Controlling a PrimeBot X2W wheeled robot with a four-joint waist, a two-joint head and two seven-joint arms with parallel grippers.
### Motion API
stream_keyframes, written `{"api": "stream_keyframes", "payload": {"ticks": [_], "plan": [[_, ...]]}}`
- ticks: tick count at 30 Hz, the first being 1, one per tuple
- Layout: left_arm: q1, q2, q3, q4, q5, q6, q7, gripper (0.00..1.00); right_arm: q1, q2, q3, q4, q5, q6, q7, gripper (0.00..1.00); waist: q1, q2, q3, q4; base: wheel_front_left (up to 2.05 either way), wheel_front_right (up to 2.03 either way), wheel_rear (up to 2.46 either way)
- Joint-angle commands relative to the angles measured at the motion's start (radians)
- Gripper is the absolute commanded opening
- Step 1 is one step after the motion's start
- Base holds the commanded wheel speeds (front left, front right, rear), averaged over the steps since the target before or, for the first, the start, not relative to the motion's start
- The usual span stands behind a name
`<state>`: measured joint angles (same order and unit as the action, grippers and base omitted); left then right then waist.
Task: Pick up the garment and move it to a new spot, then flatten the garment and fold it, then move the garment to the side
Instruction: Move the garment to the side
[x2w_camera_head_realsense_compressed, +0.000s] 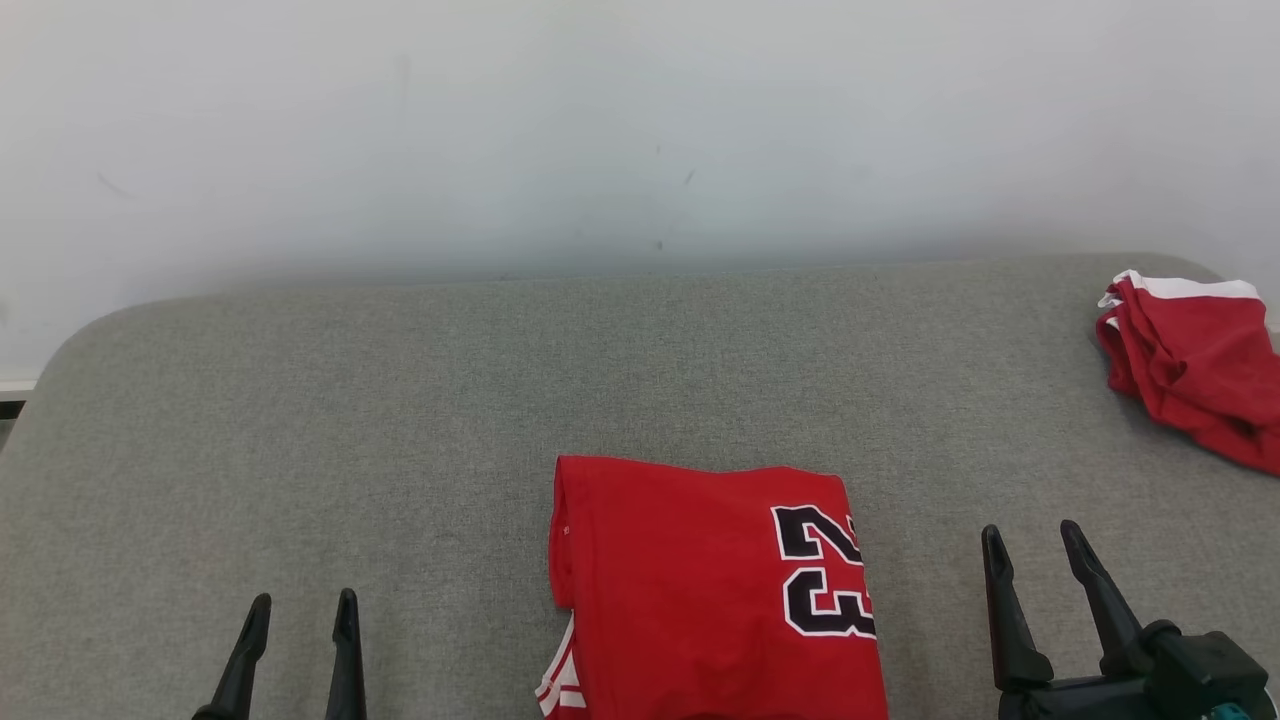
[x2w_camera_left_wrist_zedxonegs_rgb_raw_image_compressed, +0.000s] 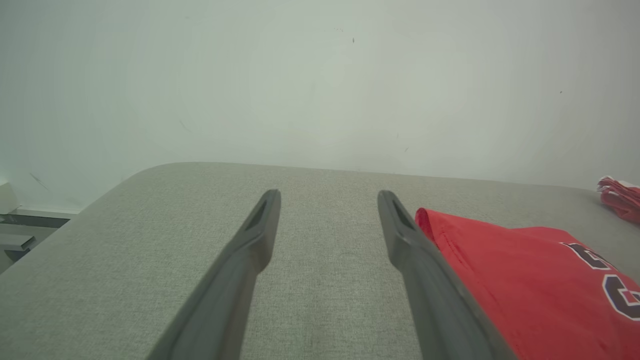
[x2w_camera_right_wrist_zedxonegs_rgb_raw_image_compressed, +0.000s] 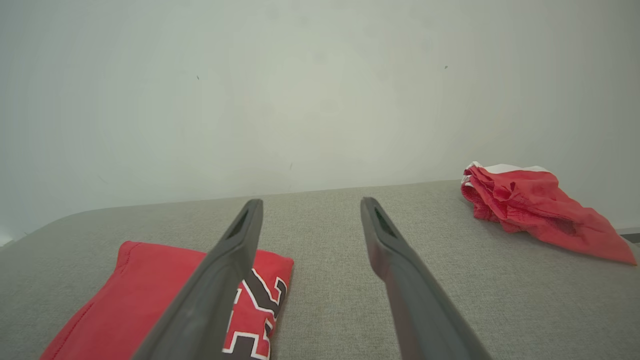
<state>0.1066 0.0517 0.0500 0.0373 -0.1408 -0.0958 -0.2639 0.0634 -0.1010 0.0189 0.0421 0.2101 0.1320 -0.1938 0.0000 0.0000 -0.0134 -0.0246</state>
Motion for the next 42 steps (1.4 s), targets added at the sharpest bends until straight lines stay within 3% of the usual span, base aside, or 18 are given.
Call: {"api": "stream_keyframes", "payload": {"ticks": [1, 17, 27, 42], "plan": [[0.009, 0.003, 0.003, -0.002, 0.009, 0.003, 0.0, 1.0, 0.008, 0.0, -0.002, 0.001, 0.0, -0.003, 0.0, 1.0, 0.0, 0.0, 0.0, 0.0, 0.0, 0.0, 0.0], [-0.015, 0.003, -0.006, 0.006, 0.007, 0.004, 0.0, 1.0, -0.14, -0.041, 0.093, 0.061, -0.007, -0.003, 0.033, 1.0, 0.0, 0.0, 0.019, 0.032, 0.0, 0.0, 0.0], [-0.04, 0.002, -0.016, 0.01, 0.0, 0.003, 0.0, 1.0, -0.258, -0.035, 0.109, 0.282, -0.023, -0.003, 0.069, 1.0, 0.0, 0.0, 0.072, 0.078, 0.0, 0.0, 0.0], [-0.088, 0.001, -0.027, 0.018, -0.005, 0.003, 0.0, 1.0, -0.339, -0.009, 0.146, 0.615, 0.006, -0.003, 0.028, 1.0, 0.0, 0.0, 0.138, 0.108, 0.0, 0.0, 0.0]]}}
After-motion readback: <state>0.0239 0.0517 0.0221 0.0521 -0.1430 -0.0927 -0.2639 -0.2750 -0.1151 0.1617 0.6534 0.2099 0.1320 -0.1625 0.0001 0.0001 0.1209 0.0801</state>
